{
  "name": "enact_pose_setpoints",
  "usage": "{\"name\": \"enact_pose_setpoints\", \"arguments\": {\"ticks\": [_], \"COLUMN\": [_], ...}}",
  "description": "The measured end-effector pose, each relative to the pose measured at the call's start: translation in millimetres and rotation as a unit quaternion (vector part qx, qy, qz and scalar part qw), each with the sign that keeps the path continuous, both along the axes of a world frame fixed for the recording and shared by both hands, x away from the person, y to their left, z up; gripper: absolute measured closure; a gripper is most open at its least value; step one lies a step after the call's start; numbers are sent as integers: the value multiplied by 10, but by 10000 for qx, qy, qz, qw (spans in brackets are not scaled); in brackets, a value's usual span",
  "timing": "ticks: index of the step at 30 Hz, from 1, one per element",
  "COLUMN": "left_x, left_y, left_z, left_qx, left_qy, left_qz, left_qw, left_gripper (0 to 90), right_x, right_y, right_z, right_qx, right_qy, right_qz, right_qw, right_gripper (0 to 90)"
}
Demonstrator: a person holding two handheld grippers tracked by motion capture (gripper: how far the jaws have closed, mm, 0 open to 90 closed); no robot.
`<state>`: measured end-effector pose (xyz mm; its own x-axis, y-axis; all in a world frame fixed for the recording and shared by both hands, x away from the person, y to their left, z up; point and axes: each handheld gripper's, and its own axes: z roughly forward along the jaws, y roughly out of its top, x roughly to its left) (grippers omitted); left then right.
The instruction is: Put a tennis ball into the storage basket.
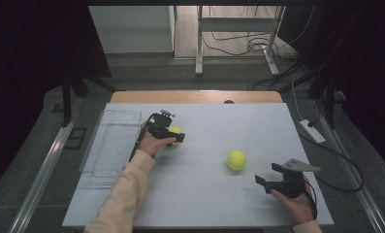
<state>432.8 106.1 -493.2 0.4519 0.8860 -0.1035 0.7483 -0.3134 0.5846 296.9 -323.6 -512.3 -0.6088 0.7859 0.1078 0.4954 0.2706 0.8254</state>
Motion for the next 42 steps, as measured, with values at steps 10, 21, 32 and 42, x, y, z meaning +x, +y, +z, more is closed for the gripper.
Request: {"name": "enact_pose_setpoints", "arguments": {"ticks": [10,21,32,42], "left_x": [34,49,-35,-219], "left_y": [-24,-12,3,49], "left_z": [-66,-92,27,231], "left_qx": [97,86,-27,-158], "left_qy": [193,430,295,-84], "left_qz": [37,70,-78,-236], "left_qw": [9998,9990,9995,9996], "left_gripper": [64,266,272,272], "right_x": [-1,-2,-1,-6], "right_y": [-2,-8,-10,-4], "right_z": [-3,0,1,4], "right_qx": [2,14,17,14], "right_qy": [10,7,5,-2], "right_qz": [-8,-18,-39,-48], "right_qw": [10000,10000,10000,10000], "right_gripper": [114,114,115,116]}}
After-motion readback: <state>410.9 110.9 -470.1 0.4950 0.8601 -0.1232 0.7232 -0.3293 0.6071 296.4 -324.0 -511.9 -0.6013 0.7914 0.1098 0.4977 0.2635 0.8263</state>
